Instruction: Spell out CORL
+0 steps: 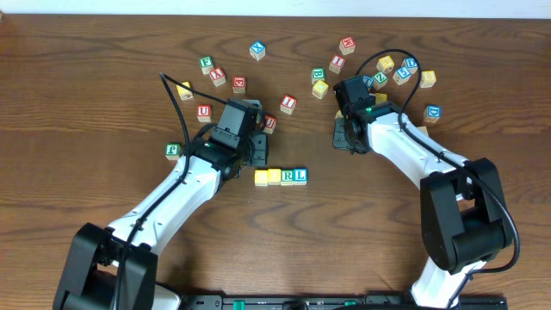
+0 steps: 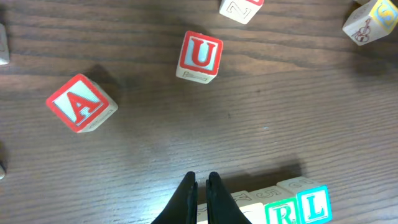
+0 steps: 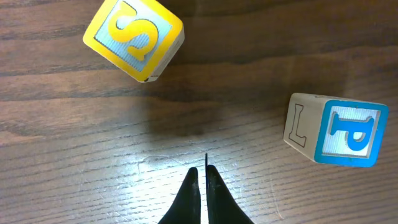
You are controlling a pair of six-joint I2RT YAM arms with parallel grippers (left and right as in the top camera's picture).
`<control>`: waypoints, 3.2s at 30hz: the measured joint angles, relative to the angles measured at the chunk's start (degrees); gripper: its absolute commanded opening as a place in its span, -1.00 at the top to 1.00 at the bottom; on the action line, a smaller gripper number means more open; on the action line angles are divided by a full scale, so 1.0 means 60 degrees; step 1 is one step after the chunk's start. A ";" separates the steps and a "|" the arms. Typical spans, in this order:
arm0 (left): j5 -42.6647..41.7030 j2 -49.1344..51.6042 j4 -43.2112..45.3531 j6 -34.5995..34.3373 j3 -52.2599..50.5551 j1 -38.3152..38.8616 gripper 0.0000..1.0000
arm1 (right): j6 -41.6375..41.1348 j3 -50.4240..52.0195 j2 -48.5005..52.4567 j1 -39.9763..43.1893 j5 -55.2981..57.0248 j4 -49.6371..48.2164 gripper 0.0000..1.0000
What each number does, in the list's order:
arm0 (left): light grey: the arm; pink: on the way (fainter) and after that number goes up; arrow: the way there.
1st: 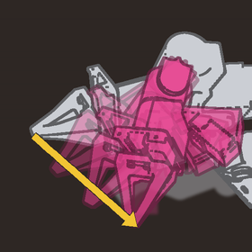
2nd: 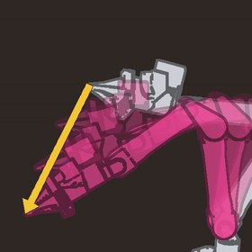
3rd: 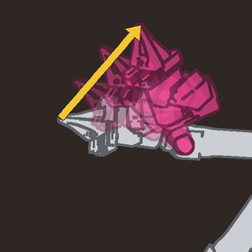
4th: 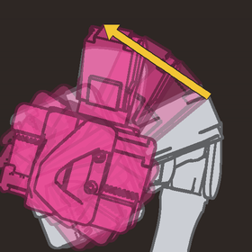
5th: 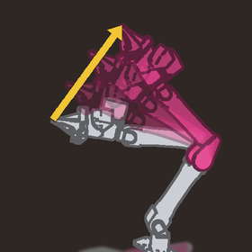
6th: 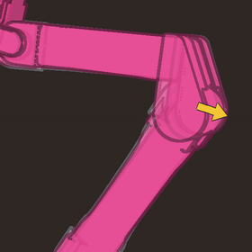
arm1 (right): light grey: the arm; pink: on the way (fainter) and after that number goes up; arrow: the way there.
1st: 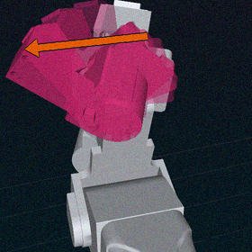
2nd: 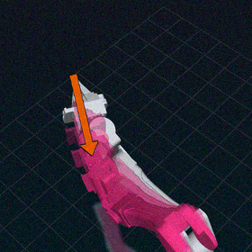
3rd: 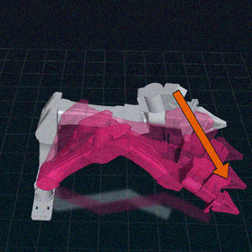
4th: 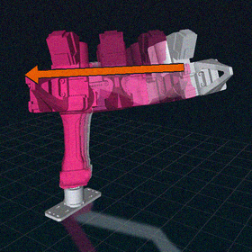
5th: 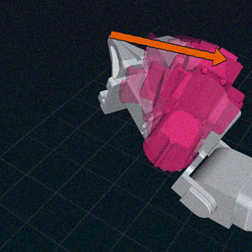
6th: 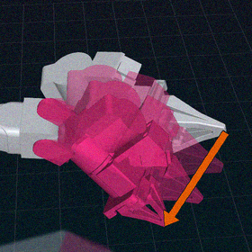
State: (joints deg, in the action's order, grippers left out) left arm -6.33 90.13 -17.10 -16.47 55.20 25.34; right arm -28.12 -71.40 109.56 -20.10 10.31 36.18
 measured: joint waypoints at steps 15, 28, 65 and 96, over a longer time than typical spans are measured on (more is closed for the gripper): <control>-0.0725 0.1657 0.0718 -0.0015 0.0004 0.0055 0.85 | 0.0018 0.0000 0.0000 0.0000 0.0000 -0.0087 0.98; -0.1224 0.1657 0.0860 -0.0036 0.0004 0.0124 0.85 | 0.0018 0.0000 0.0000 0.0000 0.0000 -0.0091 0.98; -0.0419 0.1657 0.0510 -0.0291 0.0004 0.0856 0.85 | 0.0018 0.0000 0.0000 0.0000 0.0000 -0.0117 0.98; -0.0503 0.1657 0.0390 -0.0539 0.0004 0.0958 0.85 | 0.0018 0.0000 0.0000 0.0000 0.0000 -0.0113 0.98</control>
State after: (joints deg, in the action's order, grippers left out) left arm -9.34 100.07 -14.76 -19.70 55.22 31.09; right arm -28.01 -71.40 109.56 -20.10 10.31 35.51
